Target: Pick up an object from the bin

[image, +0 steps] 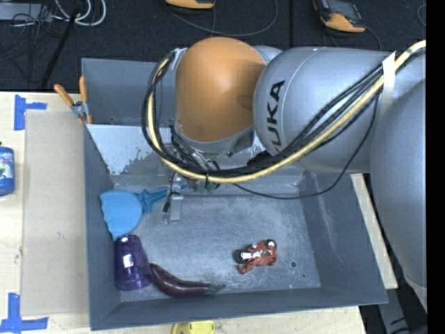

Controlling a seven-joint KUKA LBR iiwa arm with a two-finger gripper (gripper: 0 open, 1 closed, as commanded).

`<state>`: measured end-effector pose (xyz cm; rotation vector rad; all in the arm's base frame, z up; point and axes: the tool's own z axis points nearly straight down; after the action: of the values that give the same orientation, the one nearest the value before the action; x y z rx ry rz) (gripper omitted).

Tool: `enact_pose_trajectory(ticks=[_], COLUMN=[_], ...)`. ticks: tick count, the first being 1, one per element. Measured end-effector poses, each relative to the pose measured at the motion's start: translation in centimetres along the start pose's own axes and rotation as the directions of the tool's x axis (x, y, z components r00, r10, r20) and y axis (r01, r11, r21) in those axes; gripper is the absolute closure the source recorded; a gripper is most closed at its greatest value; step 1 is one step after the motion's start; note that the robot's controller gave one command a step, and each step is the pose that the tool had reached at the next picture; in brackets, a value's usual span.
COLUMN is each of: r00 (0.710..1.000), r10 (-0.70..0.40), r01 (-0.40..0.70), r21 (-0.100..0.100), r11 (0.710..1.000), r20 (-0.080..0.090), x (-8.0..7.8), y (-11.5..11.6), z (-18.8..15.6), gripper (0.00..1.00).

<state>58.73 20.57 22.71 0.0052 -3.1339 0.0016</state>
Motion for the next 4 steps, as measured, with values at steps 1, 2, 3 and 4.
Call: enact_pose_trajectory(ticks=[1,2,3,4], r00=[1.0,0.998,1.0,0.968], r10=[0.004,0.066,0.007,-0.25], r01=[-0.004,-0.066,-0.007,0.25], r21=[-0.001,-0.004,-0.001,0.002], r11=[1.0,0.998,1.0,0.968], r20=[0.007,0.013,0.009,0.01], x=[-0.1,-0.4,-0.6,-1.6], y=[-0.1,0.7,1.6,2.2], z=[-0.5,4.0,8.5,11.9], gripper=[0.0,0.0,0.0,0.0])
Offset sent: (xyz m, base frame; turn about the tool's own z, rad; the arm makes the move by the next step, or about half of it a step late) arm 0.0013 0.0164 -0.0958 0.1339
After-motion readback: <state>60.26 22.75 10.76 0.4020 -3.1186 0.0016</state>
